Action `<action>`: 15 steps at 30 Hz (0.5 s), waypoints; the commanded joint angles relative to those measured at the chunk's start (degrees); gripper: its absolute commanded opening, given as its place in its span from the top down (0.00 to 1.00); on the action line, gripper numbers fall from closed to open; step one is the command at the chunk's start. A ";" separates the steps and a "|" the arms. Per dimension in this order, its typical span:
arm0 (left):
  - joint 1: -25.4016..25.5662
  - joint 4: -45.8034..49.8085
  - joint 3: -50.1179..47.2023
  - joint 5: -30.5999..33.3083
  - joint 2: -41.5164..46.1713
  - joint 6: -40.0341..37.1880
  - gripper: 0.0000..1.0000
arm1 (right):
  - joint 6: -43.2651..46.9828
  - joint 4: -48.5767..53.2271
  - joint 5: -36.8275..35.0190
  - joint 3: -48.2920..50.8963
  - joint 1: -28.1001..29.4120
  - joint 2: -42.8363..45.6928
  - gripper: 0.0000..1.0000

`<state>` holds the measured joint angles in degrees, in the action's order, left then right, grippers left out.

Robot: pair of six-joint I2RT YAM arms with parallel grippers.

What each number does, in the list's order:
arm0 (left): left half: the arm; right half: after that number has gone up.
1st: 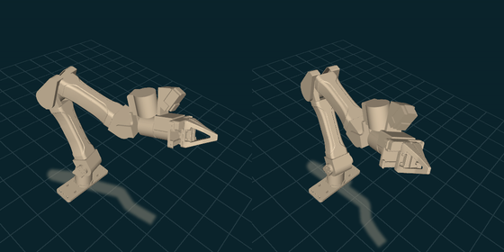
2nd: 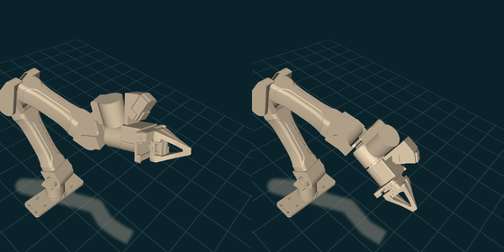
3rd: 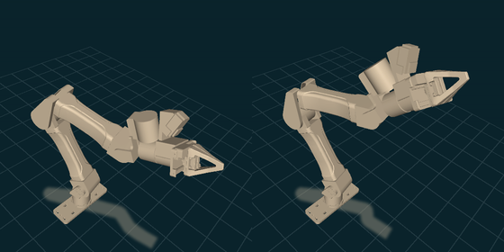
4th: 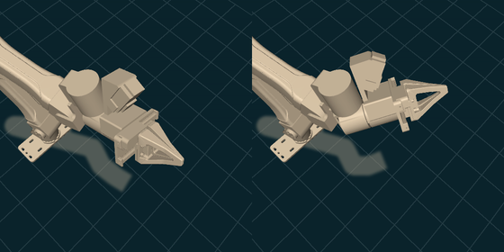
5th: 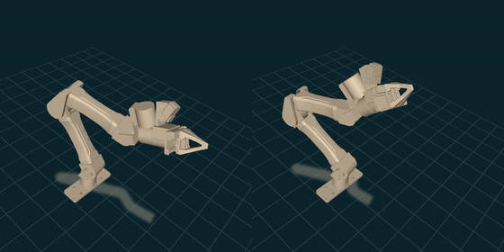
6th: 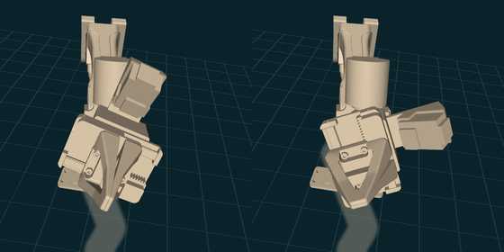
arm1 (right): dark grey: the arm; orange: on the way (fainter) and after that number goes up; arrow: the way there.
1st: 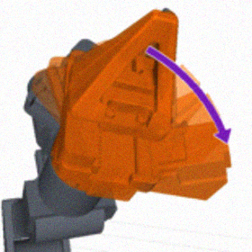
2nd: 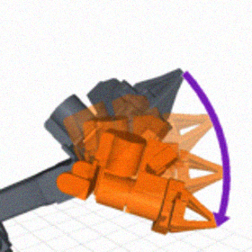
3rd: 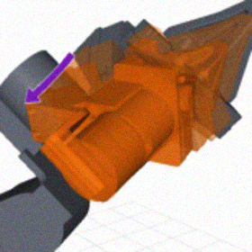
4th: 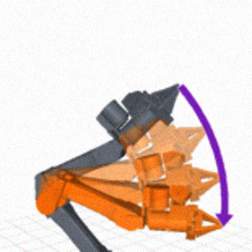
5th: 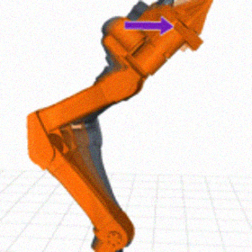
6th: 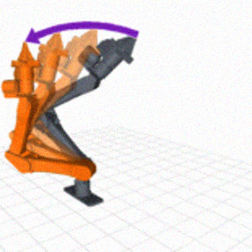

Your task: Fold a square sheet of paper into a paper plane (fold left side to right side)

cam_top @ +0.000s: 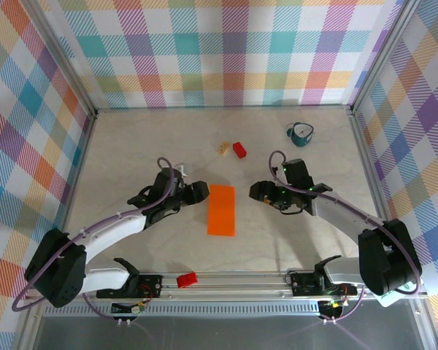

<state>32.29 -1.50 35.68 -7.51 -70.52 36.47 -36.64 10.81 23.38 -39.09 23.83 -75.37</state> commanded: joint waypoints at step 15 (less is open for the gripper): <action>-4.61 -17.50 -2.55 -26.16 -18.21 4.00 0.52 | -1.80 -4.70 3.85 -0.37 3.13 -3.73 0.27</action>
<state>27.97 -14.50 31.99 -29.04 -86.54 39.79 -38.39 6.85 26.06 -39.07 26.65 -78.87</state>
